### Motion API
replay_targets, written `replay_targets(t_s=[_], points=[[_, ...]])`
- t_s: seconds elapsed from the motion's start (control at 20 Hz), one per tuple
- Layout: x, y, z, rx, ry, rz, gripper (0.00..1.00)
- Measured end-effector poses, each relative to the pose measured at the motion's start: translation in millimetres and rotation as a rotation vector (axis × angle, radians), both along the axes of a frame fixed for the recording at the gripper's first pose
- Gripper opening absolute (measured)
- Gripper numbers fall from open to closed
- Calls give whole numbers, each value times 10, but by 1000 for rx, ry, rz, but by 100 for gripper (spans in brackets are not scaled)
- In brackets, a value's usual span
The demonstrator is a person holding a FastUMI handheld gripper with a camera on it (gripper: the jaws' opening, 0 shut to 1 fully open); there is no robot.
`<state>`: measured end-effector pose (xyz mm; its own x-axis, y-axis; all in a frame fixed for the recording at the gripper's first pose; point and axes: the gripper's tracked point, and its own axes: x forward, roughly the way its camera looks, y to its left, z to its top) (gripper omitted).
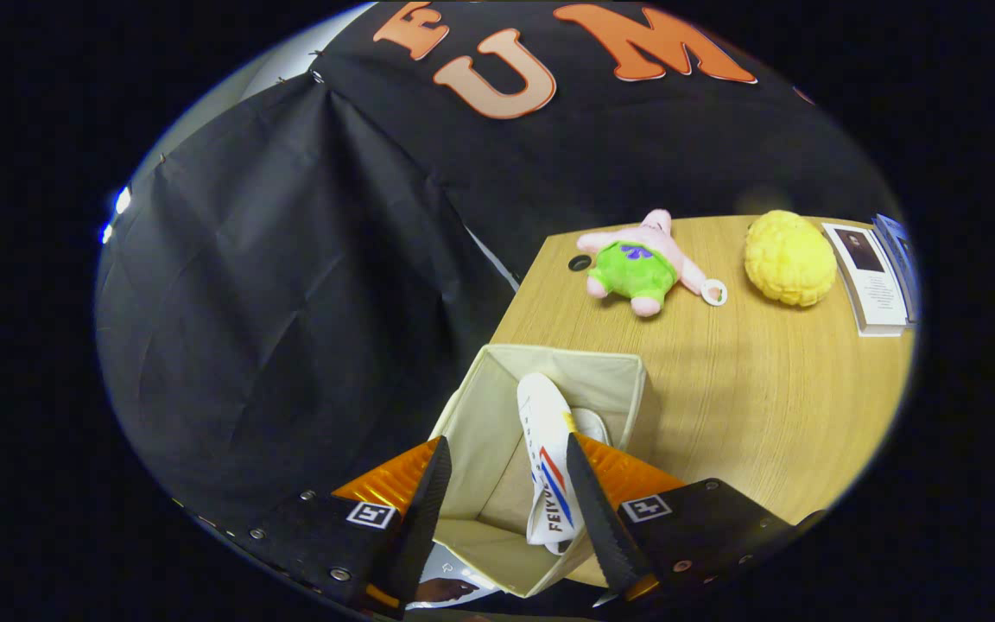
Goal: Open the storage box then place both shoes into the box .Put the left shoe in first, then the right shoe, with the right side of both shoes facing outward in a uniform manner.
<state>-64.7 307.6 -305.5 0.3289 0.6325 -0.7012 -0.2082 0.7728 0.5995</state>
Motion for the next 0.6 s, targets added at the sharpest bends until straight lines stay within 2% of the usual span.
replay_targets(t_s=[0.2, 0.6], points=[[379, -662, 246, -56, -145, -111, 88], [909, -2238, 915, -249, -488, -336, 95]])
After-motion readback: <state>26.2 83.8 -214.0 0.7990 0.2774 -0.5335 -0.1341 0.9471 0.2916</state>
